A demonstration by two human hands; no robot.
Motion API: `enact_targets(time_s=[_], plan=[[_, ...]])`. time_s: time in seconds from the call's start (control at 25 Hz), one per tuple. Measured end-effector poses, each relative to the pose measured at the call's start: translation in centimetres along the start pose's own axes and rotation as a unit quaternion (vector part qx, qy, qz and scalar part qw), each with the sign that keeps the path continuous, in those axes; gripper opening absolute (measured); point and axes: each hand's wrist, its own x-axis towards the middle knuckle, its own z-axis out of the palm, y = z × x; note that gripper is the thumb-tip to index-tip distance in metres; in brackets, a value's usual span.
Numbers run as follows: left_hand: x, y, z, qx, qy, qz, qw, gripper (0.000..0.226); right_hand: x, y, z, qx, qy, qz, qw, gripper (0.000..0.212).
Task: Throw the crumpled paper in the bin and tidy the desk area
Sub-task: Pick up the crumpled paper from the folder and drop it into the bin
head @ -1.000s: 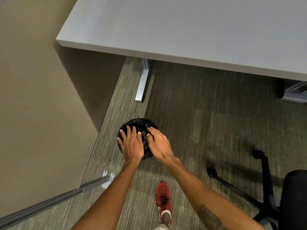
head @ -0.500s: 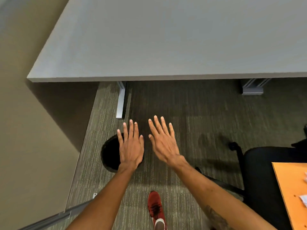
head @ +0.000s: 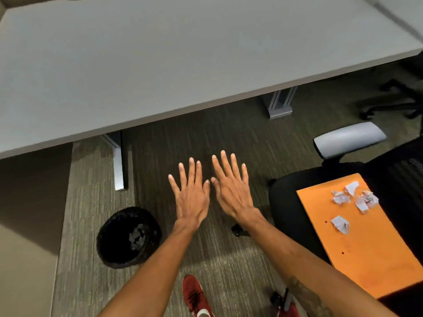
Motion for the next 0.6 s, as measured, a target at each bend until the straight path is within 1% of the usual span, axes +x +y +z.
enact_targets(time_s=[0.28, 0.6], plan=[[-0.3, 10.7, 1.9, -0.018, -0.017, 0.083, 0.996, 0.06, -4.3, 9.5, -3.6, 0.002, 0.026, 0.081, 0.996, 0.058], [-2.6, 22.3, 5.1, -0.018, -0.045, 0.167, 0.985, 0.063, -10.5, 19.6, -6.8, 0.032, 0.052, 0.172, 0.983, 0.06]])
